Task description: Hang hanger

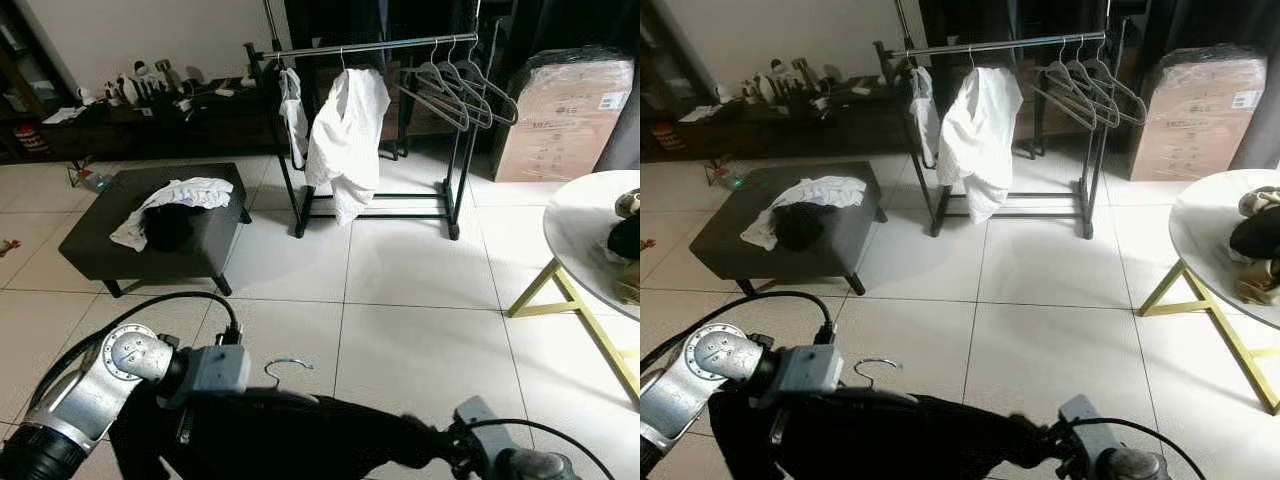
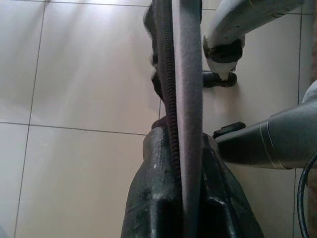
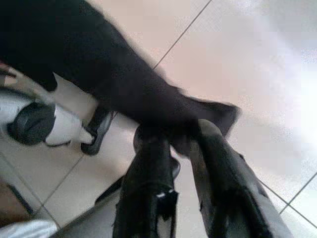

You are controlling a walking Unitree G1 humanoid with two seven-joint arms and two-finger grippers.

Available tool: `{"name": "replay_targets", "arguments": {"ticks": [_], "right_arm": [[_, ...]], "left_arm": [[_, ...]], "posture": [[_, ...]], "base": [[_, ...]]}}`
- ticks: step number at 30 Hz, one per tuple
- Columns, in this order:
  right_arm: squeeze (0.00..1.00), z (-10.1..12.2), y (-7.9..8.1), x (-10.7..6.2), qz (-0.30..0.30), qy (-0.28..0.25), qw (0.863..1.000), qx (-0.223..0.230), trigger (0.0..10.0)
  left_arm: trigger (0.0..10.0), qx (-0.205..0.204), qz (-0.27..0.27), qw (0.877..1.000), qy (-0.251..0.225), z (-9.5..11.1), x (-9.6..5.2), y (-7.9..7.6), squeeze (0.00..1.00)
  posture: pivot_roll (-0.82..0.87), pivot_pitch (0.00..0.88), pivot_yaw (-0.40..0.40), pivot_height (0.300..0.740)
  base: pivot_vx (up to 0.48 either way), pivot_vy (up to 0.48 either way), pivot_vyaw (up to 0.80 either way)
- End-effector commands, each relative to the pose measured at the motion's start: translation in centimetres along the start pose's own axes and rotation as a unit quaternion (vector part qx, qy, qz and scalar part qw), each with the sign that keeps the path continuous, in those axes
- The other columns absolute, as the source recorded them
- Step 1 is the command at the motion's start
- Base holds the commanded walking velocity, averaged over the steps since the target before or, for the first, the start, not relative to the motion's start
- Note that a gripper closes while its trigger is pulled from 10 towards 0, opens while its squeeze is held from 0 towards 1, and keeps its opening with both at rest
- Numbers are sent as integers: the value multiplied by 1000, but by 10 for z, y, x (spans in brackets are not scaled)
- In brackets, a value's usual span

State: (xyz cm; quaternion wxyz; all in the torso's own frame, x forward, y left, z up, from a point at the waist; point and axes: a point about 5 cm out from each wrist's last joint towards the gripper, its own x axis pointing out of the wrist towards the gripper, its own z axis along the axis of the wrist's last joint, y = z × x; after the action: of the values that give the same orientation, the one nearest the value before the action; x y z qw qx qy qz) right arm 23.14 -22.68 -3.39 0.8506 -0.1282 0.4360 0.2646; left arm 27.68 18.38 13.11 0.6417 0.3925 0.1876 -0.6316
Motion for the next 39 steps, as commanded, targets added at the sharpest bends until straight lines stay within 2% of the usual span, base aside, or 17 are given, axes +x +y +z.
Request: {"name": "replay_targets", "arguments": {"ticks": [1,4,5,7,8,13,14,17,21,23,27,28,29,33,35,36,39], "right_arm": [[1000,0,2,-1,16,4,1000,-22,10000],[1000,3,-4,-7,18,3,999,-51,10000],[404,6,-8,-11,14,-4,998,-55,10000],[404,10,-12,-15,12,-14,998,-60,10000],[0,15,-16,-21,15,-31,997,-75,10000],[0,31,-20,-42,58,-73,987,-133,10000],[765,36,-18,-48,80,-85,982,-147,10000],[1000,47,-10,-57,116,-112,972,-168,10000],[961,69,-1,-66,141,-164,958,-188,10000],[0,73,8,-69,166,-171,950,-202,10000],[0,80,22,-70,189,-175,942,-214,10000],[196,83,23,-69,187,-181,943,-205,10000],[922,86,24,-68,184,-186,944,-199,10000],[1000,93,34,-67,188,-197,941,-199,10000],[647,95,36,-65,185,-200,941,-199,10000],[0,98,38,-64,187,-202,941,-198,10000],[0,100,44,-64,197,-205,938,-200,10000]], "left_arm": [[10000,10,10,1000,8,0,-4,1,0],[10000,6,19,1000,13,-3,-3,2,0],[10000,3,17,1000,14,-4,-3,1,0],[10000,0,13,1000,13,-5,-3,-1,0],[10000,-4,4,1000,16,-7,-3,-4,0],[10000,-4,-16,999,32,-12,-2,-10,0],[10000,-3,-16,999,31,-12,0,-11,0],[10000,-1,-14,1000,26,-10,3,-11,0],[10000,4,-15,1000,17,-6,8,-10,0],[10000,7,-15,1000,14,-5,9,-10,0],[10000,13,-10,1000,8,-1,12,-7,0],[10000,14,-9,1000,5,1,13,-7,0],[10000,14,-8,1000,2,2,14,-6,0],[10000,20,-5,1000,-10,8,22,-4,0],[10000,21,-3,1000,-12,10,23,-3,0],[10000,22,-1,1000,-16,12,25,-2,0],[10000,25,0,999,-20,15,28,-1,0]], "posture": [[-106,104,133,740],[-108,104,134,740],[-108,105,135,740],[-108,105,135,740],[-108,105,135,740],[-111,104,134,740],[-113,104,133,740],[-117,104,133,740],[-119,104,134,740],[-117,104,134,740],[-116,104,133,740],[-115,104,133,740],[-114,104,133,740],[-114,105,132,740],[-117,105,132,740],[-116,104,132,740],[-113,104,131,740]], "base": [[0,0,0],[0,0,0],[0,0,0],[0,0,0],[0,0,0],[0,0,0],[0,0,0],[0,0,0],[0,0,0],[0,0,0],[0,0,0],[0,0,0],[0,0,0],[0,0,0],[0,0,0],[0,0,0],[0,0,0]]}}
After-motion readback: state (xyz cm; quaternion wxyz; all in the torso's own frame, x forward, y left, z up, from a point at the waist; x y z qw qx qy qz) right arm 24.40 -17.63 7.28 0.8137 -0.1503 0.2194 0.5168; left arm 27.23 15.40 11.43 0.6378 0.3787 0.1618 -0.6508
